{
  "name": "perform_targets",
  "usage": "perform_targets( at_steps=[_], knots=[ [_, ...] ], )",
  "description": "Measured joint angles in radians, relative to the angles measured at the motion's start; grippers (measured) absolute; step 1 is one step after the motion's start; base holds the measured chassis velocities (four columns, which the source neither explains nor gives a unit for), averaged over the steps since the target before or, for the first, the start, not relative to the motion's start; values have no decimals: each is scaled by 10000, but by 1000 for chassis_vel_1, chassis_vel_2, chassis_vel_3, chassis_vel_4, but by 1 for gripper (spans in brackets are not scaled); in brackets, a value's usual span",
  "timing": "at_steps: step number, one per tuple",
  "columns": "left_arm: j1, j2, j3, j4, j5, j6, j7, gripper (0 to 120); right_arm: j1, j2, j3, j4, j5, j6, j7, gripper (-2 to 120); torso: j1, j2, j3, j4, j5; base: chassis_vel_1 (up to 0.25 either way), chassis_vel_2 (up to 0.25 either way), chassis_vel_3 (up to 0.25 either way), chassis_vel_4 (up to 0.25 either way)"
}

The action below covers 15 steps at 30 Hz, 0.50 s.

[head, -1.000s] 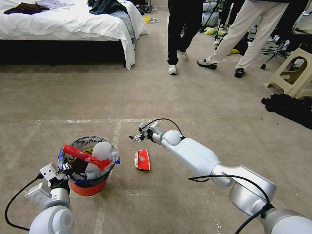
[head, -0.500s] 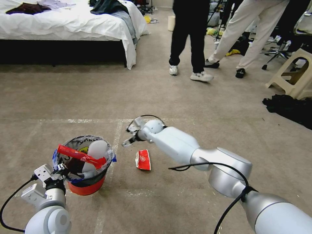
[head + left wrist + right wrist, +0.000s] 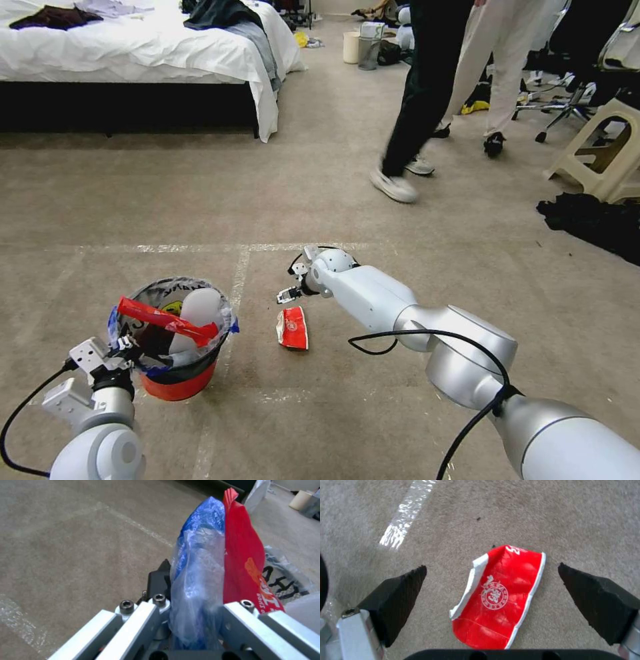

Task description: Pick up the trash bin and place the garbage on the floor into it.

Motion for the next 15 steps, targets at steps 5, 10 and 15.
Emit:
perform_targets(
  at_steps=[5, 10, 15],
  knots=[
    [-2, -30, 3, 45, 48, -23, 12, 4, -65, -6, -93, -97, -86, 60, -40, 100, 0, 0, 0, 1, 0, 0, 0, 0, 0],
    [20, -32, -34, 60, 45, -35, 24, 4, -193, -11, -67, -138, -99, 71, -32, 100, 0, 0, 0, -1, 0, 0, 0, 0, 0],
    [32, -5, -67, 85, 21, -42, 35, 4, -621, -9, 76, -265, -264, 300, 164, 100, 0, 0, -1, 2, 1, 0, 0, 0, 0]
  ],
)
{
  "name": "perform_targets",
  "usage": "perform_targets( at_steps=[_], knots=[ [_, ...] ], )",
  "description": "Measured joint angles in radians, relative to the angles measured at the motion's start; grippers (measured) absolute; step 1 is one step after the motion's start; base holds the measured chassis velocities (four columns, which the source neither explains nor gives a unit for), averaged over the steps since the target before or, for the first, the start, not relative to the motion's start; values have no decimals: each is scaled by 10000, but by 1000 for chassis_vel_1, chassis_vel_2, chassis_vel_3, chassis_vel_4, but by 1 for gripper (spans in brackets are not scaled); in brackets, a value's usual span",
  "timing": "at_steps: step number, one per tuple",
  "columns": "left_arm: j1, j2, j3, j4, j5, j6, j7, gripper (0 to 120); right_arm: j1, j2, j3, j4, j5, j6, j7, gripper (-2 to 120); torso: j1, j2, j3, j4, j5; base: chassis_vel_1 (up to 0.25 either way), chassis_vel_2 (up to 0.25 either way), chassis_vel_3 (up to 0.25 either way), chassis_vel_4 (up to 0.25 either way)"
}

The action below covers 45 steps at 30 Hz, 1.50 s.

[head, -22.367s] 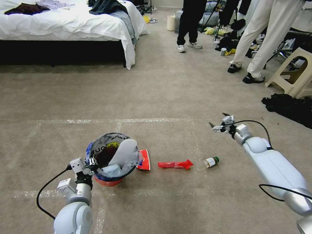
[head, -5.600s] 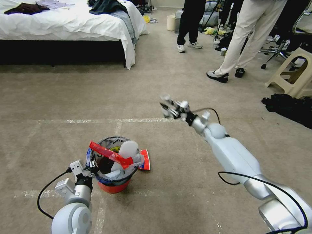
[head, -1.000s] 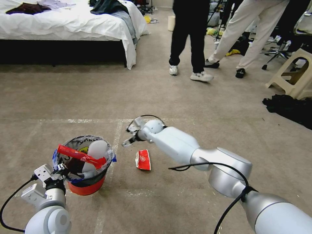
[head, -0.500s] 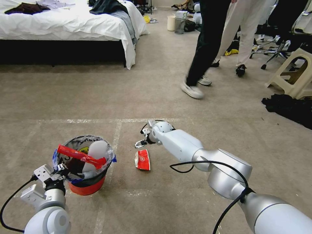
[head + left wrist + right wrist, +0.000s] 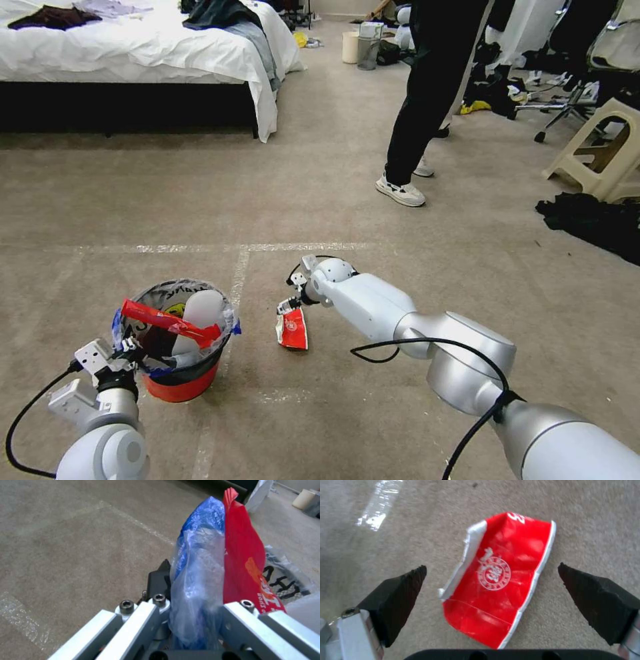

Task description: Pick up the trash bin and place the garbage on the floor into it.

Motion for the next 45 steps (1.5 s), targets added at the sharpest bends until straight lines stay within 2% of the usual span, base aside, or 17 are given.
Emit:
perform_targets(
  at_steps=[5, 17, 25, 28, 32, 34, 39, 45],
  knots=[
    [24, 48, 8, 74, -3, -24, 16, 4, -272, -8, 166, -221, 97, 595, 444, 100, 1, 0, 0, -4, 0, 0, 0, 0, 0],
    [-17, 86, 84, 210, 38, -36, 26, 4, -838, -13, 620, -540, 78, 1933, 676, 100, 1, 0, 1, -4, -1, 0, 0, 0, 0],
    [-5, 70, 141, 251, 139, -44, 34, 4, -747, -13, 948, -463, -362, 2064, -20, 96, 1, 0, 1, -2, -1, 0, 0, 0, 0],
    [-33, 134, 83, 312, 151, -44, 49, 4, -466, -13, 539, -399, -2164, 2554, -848, 99, 2, 0, 2, -2, -1, 0, 0, 0, 0],
    [-41, 173, 47, 329, 153, -45, 41, 4, -335, -13, 429, -432, -3015, 2960, -1229, 100, 1, 1, 0, -1, -1, 0, 0, 0, 0],
    [-81, 197, 21, 329, 121, -46, 13, 4, -283, -13, 417, -490, -3741, 3677, -1627, 100, 2, 0, 1, -1, -1, 0, 0, 0, 0],
    [-121, 207, 55, 350, 113, -46, 4, 4, -324, -15, 453, -517, -4211, 4295, -1968, 100, 2, 0, 1, -2, -1, 0, 0, 0, 0],
    [-177, 220, 94, 435, 122, -66, 7, 4, -314, -15, 750, -489, -4191, 4192, -2838, 100, 2, 0, 1, -2, -1, 0, 0, 0, 0]
  ],
)
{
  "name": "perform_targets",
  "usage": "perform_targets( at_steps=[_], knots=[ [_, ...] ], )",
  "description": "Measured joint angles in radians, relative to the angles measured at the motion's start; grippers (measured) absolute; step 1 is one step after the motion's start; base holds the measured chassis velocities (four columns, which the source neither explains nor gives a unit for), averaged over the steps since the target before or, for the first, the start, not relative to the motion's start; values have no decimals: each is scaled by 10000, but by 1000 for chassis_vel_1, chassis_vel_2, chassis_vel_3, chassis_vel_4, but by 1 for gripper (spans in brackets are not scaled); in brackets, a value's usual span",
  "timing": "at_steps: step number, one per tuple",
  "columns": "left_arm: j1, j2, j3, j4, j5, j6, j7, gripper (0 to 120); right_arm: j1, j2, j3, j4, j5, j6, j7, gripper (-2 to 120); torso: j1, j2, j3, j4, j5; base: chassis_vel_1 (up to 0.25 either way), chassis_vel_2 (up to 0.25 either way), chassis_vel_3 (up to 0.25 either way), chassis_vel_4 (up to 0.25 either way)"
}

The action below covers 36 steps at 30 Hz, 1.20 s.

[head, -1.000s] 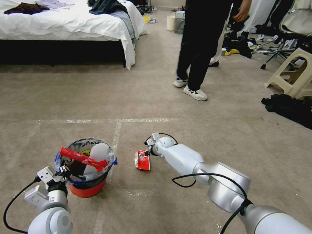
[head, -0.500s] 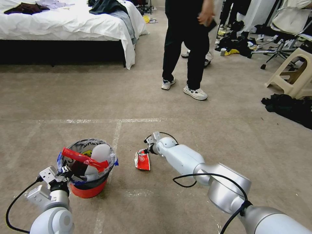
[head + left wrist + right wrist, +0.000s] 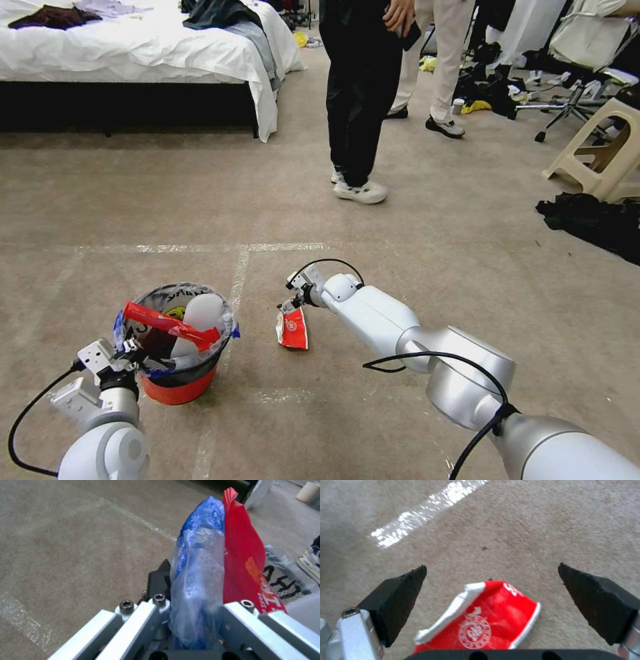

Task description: Pick up the trash bin and place the garbage on the floor into it.

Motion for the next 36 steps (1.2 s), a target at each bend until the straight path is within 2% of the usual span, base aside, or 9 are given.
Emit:
perform_targets(
  at_steps=[9, 19, 21, 22, 24, 25, 28, 29, 36],
  knots=[
    [7, -36, 12, 10, 28, -13, 18, 4, -34, 0, 34, 8, 237, -139, 44, 100, -1, 0, -1, 0, 0, -27, 18, 18, -24],
    [45, -92, 12, -35, 102, -17, 32, 4, -221, 0, -46, 244, 643, 210, 77, 100, 0, 0, 2, -2, 0, -173, 198, 182, -188],
    [63, -117, 10, -51, 141, -28, 39, 4, -308, 0, -113, 685, 1756, -411, -66, 100, 6, -1, 6, -3, -1, -183, 146, 171, -139],
    [63, -117, 10, -51, 141, -28, 39, 4, -308, 0, -113, 685, 1756, -411, -66, 100, 6, -1, 6, -3, -1, -152, 133, 127, -93],
    [69, -142, -1, -67, 164, -29, 43, 4, -371, 3, -98, 1124, 3463, -1687, 427, 100, 4, 0, 4, -1, 1, -37, 67, 44, -52],
    [69, -142, -1, -67, 164, -29, 43, 4, -371, 3, -98, 1124, 3463, -1687, 427, 100, 4, 0, 4, -1, 1, -37, 67, 19, -11],
    [99, -167, -42, -91, 185, -29, 43, 4, -437, 0, -58, 1250, 4639, -2426, 1296, 100, -3, 0, -2, -1, -2, 9, -36, -21, 14],
    [100, -184, -155, -98, 227, -31, 45, 4, -521, 5, -22, 1285, 5213, -2849, 1988, 100, -3, 0, -2, 2, 1, 51, -42, -24, 65],
    [70, -95, -1002, 36, 728, -141, 27, 4, -763, 0, -134, 1130, 5176, -3359, 2851, 100, -3, 0, 0, -1, 0, 0, 0, 0, 0]
  ],
)
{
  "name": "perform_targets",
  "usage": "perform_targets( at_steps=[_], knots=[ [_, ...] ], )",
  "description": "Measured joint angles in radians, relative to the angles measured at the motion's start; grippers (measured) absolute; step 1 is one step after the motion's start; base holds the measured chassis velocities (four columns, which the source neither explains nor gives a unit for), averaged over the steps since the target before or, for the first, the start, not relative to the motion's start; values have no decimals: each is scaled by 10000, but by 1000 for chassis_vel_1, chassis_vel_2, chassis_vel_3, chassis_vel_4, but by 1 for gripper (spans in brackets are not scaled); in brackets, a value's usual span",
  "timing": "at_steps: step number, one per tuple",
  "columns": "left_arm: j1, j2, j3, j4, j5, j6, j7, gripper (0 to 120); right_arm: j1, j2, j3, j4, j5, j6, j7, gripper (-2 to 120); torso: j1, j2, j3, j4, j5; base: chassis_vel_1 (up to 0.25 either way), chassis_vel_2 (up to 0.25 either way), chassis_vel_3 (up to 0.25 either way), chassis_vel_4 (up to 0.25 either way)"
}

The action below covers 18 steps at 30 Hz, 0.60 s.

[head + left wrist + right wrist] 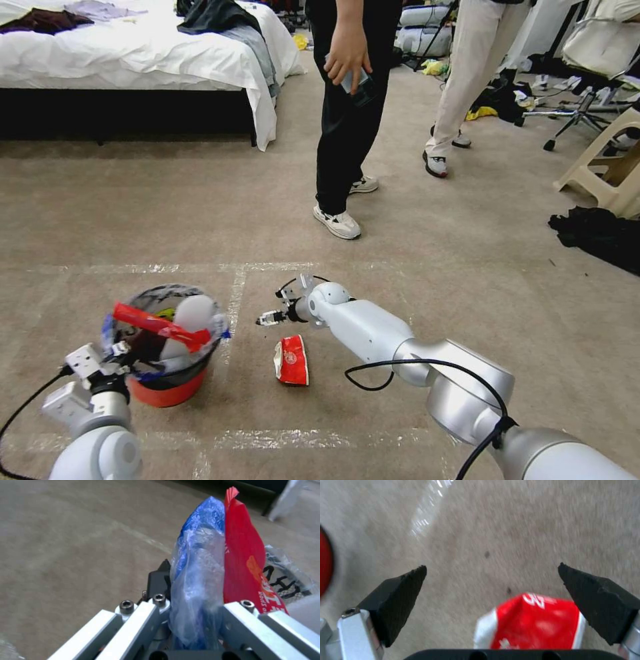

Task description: Pick up the trash bin and place the garbage on the floor into it.

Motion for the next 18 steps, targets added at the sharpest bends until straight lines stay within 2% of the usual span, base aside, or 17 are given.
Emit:
perform_targets(
  at_steps=[7, 18],
  knots=[
    [-15, 134, -532, 199, -229, -10, 7, 4, -132, 1, -263, 230, 119, -138, 162, 100, 1, 1, -1, -1, -1, 0, 0, 0, 0],
    [6, 63, -784, 392, -163, -106, 5, 4, -436, 2, -523, 536, 394, -184, 311, 100, 2, 0, 0, 0, -1, 0, 0, 0, 0]
  ],
)
